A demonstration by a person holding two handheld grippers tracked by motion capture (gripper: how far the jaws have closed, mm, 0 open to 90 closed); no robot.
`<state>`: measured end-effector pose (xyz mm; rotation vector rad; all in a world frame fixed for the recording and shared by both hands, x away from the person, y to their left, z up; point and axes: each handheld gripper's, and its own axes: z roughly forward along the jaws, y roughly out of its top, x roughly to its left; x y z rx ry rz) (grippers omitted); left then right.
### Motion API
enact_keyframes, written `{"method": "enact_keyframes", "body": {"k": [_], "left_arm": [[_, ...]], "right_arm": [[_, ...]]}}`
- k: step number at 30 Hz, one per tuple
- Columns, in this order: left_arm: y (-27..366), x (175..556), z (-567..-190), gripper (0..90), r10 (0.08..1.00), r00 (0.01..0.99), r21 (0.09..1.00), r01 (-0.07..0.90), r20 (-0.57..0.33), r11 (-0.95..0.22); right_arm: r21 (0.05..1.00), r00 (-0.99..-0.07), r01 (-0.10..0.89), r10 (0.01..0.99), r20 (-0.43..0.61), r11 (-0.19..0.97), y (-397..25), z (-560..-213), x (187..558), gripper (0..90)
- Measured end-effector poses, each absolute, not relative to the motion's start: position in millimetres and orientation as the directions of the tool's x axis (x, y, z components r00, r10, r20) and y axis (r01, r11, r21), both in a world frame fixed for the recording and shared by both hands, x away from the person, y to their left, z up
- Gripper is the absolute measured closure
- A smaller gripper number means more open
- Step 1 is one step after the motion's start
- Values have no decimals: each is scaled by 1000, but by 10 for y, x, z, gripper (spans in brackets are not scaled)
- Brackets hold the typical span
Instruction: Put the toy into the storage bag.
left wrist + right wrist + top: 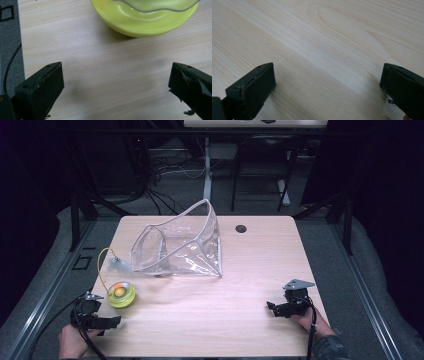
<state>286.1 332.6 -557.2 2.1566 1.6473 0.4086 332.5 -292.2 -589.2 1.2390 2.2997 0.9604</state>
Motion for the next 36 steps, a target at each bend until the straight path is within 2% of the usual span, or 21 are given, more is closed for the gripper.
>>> {"method": "enact_keyframes", "body": {"k": [23, 36], "left_arm": [[3345, 2856, -5210, 1, 959, 282, 542, 810, -27, -223], [3304, 2924, -4956, 2, 950, 312, 562, 787, -5, -255]], "right_arm": [[708, -552, 591, 834, 7, 385, -2922, -5893, 3324, 0], [709, -552, 591, 834, 6, 385, -2922, -5893, 3324, 0]]}}
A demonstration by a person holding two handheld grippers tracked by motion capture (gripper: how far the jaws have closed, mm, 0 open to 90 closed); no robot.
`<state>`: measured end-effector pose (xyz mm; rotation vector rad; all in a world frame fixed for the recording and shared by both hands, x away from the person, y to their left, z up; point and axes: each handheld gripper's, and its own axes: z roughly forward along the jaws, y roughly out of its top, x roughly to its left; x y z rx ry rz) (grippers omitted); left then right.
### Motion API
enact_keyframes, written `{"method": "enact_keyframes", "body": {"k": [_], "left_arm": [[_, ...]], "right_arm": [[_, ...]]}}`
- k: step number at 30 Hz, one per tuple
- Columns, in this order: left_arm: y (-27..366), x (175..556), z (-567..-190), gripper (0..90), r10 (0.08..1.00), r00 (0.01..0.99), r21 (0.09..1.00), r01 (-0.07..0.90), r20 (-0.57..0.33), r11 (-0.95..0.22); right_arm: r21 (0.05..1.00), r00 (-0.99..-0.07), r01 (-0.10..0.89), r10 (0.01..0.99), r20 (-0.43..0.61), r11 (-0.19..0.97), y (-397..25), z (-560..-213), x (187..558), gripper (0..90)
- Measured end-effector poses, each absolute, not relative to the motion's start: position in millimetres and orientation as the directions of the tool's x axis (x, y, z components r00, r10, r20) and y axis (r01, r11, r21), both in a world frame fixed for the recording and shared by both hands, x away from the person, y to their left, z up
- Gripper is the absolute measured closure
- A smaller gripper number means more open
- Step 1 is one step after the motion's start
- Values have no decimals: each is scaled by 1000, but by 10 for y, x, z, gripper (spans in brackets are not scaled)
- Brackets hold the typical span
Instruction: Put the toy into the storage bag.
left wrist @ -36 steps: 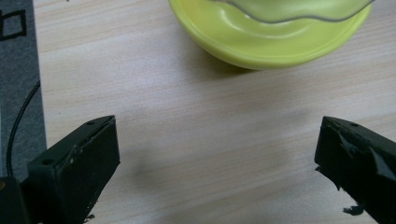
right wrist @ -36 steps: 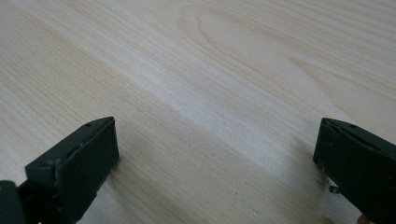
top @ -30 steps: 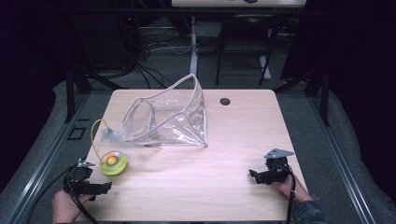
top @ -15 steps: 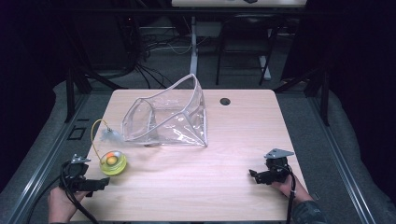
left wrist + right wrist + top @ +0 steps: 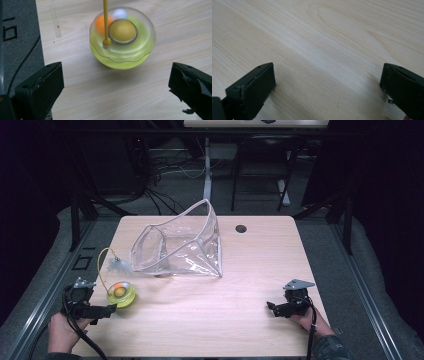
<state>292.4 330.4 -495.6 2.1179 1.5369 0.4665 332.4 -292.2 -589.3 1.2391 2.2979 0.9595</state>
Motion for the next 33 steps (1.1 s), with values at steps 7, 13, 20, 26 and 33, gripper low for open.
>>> {"method": "enact_keyframes", "body": {"k": [7, 13, 20, 26, 33], "left_arm": [[3321, 2969, -4843, 2, 947, 320, 572, 776, 7, -267], [3327, 3010, -4731, 2, 943, 332, 575, 768, 18, -282], [3295, 3075, -4608, 2, 934, 354, 574, 757, 39, -311], [3269, 3139, -4506, 2, 925, 376, 559, 758, 49, -338], [3256, 3181, -4425, 2, 919, 392, 550, 757, 47, -352]], "right_arm": [[708, -552, 592, 834, 7, 386, -2922, -5892, 3323, 0], [708, -551, 592, 834, 6, 386, -2922, -5892, 3324, 0], [708, -551, 592, 834, 7, 385, -2922, -5893, 3323, 0], [708, -551, 592, 834, 7, 385, -2922, -5892, 3323, 0], [708, -551, 592, 834, 7, 386, -2922, -5892, 3324, 0]]}}
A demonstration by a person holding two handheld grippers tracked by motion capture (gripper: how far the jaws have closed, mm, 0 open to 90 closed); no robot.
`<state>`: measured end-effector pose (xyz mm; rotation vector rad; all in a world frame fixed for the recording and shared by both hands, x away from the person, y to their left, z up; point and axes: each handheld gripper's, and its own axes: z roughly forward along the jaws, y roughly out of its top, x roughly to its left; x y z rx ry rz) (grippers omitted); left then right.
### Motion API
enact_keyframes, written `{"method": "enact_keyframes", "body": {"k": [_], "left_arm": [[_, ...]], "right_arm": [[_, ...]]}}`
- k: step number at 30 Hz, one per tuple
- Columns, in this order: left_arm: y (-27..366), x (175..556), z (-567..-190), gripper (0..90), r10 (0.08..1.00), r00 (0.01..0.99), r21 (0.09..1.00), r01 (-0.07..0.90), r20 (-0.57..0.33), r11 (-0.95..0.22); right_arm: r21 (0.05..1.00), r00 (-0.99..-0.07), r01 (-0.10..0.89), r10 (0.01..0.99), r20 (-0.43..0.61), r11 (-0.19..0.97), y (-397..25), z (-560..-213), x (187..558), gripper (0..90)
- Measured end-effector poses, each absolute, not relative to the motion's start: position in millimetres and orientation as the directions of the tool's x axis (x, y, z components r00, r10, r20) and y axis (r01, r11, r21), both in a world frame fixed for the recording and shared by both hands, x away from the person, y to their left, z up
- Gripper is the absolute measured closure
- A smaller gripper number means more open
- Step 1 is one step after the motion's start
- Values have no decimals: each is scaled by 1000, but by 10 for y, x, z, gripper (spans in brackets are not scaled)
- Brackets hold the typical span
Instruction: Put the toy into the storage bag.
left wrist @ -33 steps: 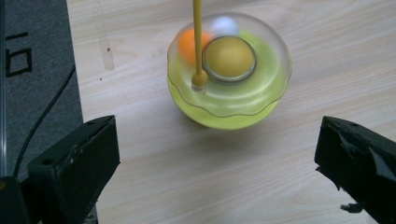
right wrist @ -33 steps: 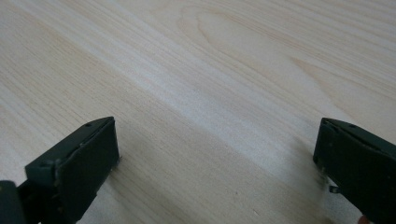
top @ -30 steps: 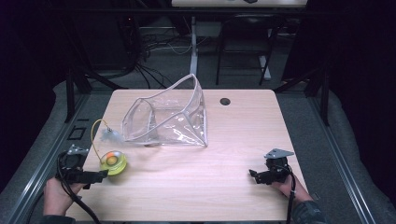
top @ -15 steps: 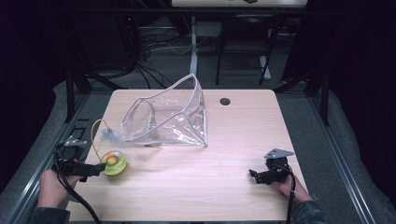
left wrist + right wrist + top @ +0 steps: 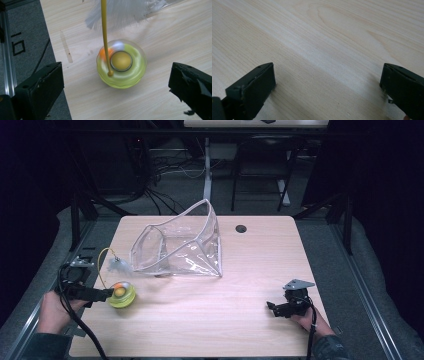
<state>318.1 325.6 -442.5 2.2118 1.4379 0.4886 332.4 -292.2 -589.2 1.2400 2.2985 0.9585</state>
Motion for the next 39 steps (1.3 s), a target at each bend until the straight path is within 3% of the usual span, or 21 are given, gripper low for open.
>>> {"method": "enact_keyframes", "body": {"k": [26, 31, 33, 39], "left_arm": [[3216, 3539, -4108, 8, 884, 468, 491, 764, 25, -418], [3221, 3580, -4049, 187, 876, 481, 485, 761, 24, -431], [3220, 3593, -4014, 308, 874, 485, 482, 760, 27, -436], [3230, 3626, -3943, 463, 873, 487, 465, 765, 35, -445]], "right_arm": [[707, -553, 592, 833, 6, 387, -2924, -5891, 3325, 0], [707, -553, 592, 833, 6, 387, -2924, -5891, 3325, 0], [707, -553, 592, 833, 6, 387, -2924, -5892, 3325, 0], [707, -553, 592, 833, 7, 387, -2923, -5892, 3325, 0]]}}
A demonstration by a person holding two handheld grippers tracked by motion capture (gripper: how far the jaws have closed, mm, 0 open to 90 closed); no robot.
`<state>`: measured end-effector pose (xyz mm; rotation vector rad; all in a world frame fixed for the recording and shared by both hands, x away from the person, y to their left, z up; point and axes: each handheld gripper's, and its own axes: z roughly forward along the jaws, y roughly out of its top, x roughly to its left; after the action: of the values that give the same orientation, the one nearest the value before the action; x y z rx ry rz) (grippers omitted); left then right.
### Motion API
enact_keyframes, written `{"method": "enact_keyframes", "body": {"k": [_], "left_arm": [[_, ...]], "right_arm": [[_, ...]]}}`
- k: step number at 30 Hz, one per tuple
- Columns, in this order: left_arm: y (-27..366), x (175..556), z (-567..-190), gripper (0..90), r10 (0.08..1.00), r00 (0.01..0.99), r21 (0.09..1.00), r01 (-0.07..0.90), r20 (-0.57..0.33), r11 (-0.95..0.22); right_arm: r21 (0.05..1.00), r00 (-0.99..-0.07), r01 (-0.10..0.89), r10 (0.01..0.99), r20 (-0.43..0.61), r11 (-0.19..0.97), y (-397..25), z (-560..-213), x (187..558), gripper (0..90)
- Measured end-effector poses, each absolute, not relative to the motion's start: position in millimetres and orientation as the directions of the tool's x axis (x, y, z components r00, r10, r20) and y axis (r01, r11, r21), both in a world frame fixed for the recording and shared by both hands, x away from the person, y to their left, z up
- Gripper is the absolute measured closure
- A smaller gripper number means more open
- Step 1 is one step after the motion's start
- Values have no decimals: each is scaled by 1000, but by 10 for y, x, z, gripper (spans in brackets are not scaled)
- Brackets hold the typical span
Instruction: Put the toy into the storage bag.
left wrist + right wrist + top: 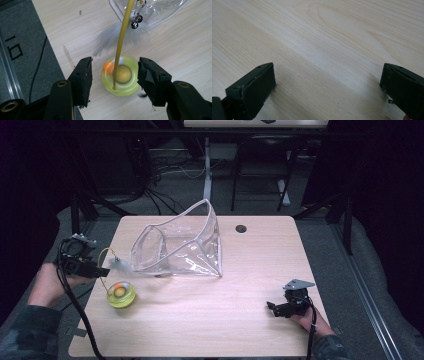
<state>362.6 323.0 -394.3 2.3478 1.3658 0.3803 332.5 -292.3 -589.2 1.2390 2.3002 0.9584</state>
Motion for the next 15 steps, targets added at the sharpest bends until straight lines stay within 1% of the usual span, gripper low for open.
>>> {"method": "enact_keyframes", "body": {"k": [2, 7, 15], "left_arm": [[3232, 3636, -3925, 506, 873, 486, 461, 768, 34, -445], [3237, 3656, -3916, 561, 875, 483, 452, 774, 31, -443], [3252, 3674, -3926, 677, 878, 478, 438, 783, 30, -442]], "right_arm": [[707, -553, 592, 833, 6, 387, -2923, -5892, 3325, 0], [707, -553, 592, 833, 6, 387, -2924, -5891, 3325, 0], [707, -552, 592, 833, 6, 387, -2924, -5892, 3325, 0]]}}
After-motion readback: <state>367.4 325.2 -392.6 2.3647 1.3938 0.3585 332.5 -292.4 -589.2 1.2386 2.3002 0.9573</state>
